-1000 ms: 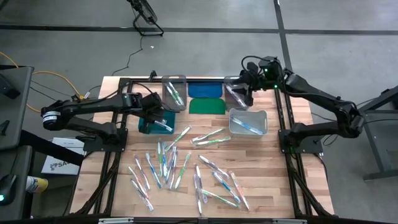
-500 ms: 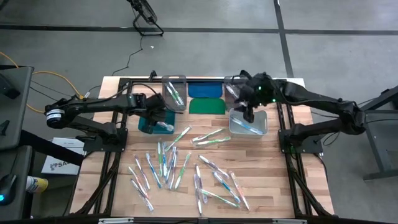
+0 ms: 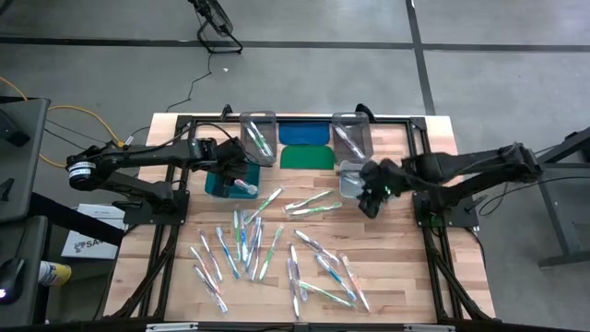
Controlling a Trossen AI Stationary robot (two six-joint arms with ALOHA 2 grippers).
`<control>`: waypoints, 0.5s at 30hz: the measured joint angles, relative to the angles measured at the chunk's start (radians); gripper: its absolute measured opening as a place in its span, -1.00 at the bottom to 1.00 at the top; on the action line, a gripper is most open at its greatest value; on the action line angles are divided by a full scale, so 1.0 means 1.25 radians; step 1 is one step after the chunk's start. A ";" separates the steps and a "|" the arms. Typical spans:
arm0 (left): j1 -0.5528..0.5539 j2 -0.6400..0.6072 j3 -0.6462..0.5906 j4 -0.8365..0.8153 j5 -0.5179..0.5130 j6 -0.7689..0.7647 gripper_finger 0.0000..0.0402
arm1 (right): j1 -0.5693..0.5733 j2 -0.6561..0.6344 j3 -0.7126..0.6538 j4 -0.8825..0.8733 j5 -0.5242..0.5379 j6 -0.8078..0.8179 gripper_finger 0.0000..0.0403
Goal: Pick & Place Toothbrushes
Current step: Put the orange toothbrush into the blue bin
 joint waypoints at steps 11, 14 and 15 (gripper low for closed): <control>0.000 0.000 0.000 0.002 0.000 0.003 -0.24 | 0.205 0.071 0.000 -0.001 0.067 0.294 -0.14; 0.000 0.000 0.000 0.004 0.000 0.003 -0.24 | 0.237 0.103 0.000 0.000 0.056 0.337 -0.14; 0.000 0.000 0.000 0.006 0.000 0.003 -0.24 | 0.244 0.114 0.000 0.000 0.047 0.350 -0.14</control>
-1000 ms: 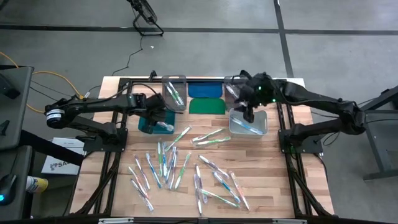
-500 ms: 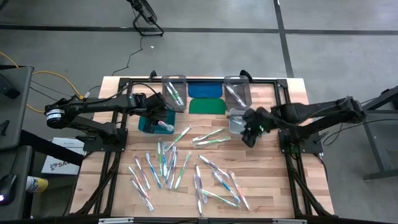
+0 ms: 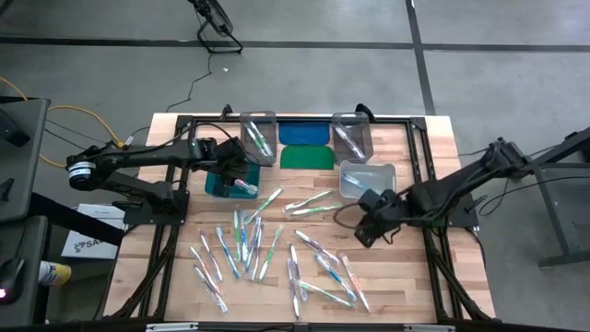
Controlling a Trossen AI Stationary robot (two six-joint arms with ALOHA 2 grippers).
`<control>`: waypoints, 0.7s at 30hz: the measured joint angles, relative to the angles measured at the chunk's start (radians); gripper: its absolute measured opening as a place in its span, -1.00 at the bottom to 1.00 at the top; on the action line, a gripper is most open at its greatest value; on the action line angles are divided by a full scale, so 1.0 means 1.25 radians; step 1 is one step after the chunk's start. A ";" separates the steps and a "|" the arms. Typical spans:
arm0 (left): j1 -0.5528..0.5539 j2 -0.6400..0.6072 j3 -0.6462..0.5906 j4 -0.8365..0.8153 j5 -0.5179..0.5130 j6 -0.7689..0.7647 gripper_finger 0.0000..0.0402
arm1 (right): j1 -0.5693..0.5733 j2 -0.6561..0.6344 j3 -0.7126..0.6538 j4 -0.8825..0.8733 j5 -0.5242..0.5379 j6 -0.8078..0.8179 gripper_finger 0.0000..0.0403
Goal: Pick & Place Toothbrushes
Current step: Put the orange toothbrush into the blue bin
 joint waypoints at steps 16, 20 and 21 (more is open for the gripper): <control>0.000 0.000 0.000 0.013 0.001 0.000 -0.24 | 0.068 0.199 0.000 0.079 -0.157 0.177 -0.14; 0.000 0.000 0.000 0.016 0.001 0.000 -0.24 | 0.080 0.230 0.000 0.121 -0.172 0.215 -0.14; 0.000 0.000 0.000 0.017 0.001 0.004 -0.24 | 0.082 0.234 0.000 0.138 -0.171 0.222 -0.14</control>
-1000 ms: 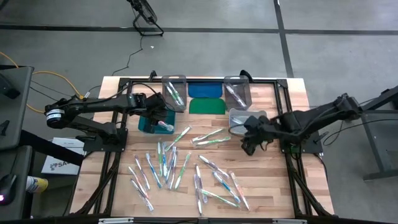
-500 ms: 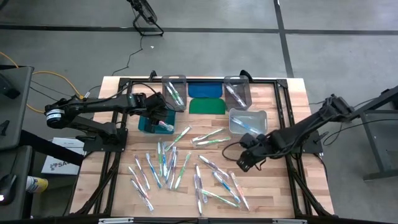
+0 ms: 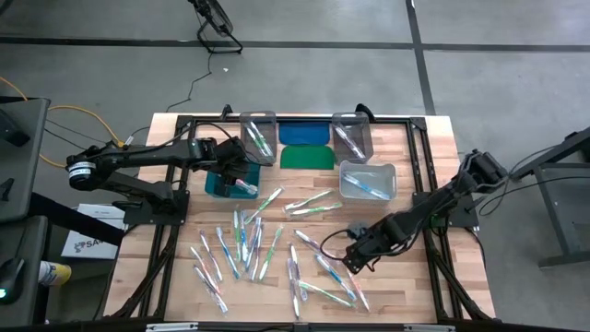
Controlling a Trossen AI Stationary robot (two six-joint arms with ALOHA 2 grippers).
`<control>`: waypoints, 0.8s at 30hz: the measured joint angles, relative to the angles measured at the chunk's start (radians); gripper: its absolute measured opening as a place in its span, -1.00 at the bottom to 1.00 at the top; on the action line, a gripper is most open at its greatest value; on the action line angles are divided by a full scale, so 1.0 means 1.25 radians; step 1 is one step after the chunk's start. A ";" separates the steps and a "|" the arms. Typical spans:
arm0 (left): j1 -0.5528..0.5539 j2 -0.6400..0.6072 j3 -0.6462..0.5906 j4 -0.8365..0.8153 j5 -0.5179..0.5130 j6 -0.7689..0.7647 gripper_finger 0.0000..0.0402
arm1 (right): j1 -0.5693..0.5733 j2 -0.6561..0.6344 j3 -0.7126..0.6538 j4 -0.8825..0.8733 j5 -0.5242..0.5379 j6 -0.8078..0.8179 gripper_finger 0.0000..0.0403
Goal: Pick & Place Toothbrushes
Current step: Put the orange toothbrush into the blue bin
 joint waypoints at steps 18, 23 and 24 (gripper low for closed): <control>0.000 0.000 0.000 0.012 0.002 0.033 -0.24 | 0.047 0.144 0.000 0.160 0.003 0.129 -0.14; 0.000 0.000 0.000 0.013 0.002 0.041 -0.24 | 0.058 0.171 0.000 0.182 0.010 0.159 -0.14; 0.000 0.000 0.000 0.013 0.002 0.044 -0.24 | 0.059 0.177 0.000 0.183 0.013 0.162 -0.14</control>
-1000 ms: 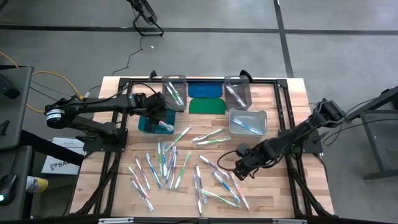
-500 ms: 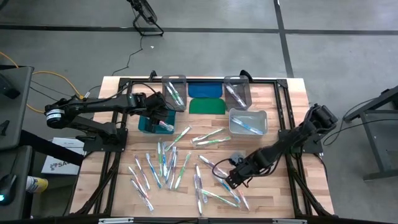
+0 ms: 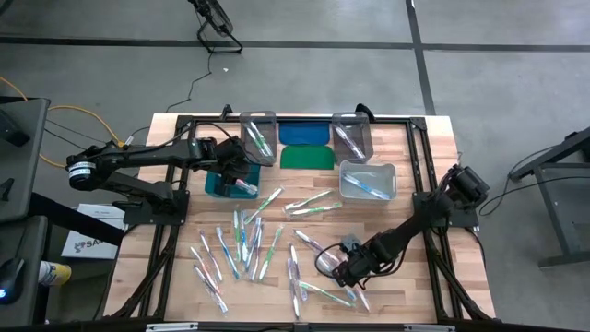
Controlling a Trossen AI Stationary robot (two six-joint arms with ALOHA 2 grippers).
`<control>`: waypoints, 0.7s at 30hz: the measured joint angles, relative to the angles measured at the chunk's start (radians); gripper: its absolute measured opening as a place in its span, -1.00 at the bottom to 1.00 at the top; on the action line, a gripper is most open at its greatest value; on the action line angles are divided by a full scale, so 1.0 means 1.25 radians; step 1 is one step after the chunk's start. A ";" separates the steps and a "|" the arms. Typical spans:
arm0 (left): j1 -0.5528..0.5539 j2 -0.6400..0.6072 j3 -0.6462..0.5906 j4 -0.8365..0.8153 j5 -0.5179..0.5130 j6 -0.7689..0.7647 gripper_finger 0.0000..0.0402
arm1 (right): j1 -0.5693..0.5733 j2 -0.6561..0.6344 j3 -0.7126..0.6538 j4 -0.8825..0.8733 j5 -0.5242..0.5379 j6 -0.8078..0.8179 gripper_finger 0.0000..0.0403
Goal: Pick & Place Toothbrushes
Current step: Put the orange toothbrush into the blue bin
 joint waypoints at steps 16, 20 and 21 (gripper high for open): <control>0.000 0.000 0.000 0.004 -0.002 0.017 -0.24 | 0.002 0.041 0.005 -0.095 0.037 0.003 -0.83; 0.000 0.000 0.000 0.012 -0.002 0.018 -0.24 | -0.001 0.036 0.004 -0.102 0.034 -0.021 -0.95; 0.000 0.000 0.000 0.016 -0.002 0.018 -0.24 | -0.003 0.028 0.003 -0.104 0.034 -0.023 -0.96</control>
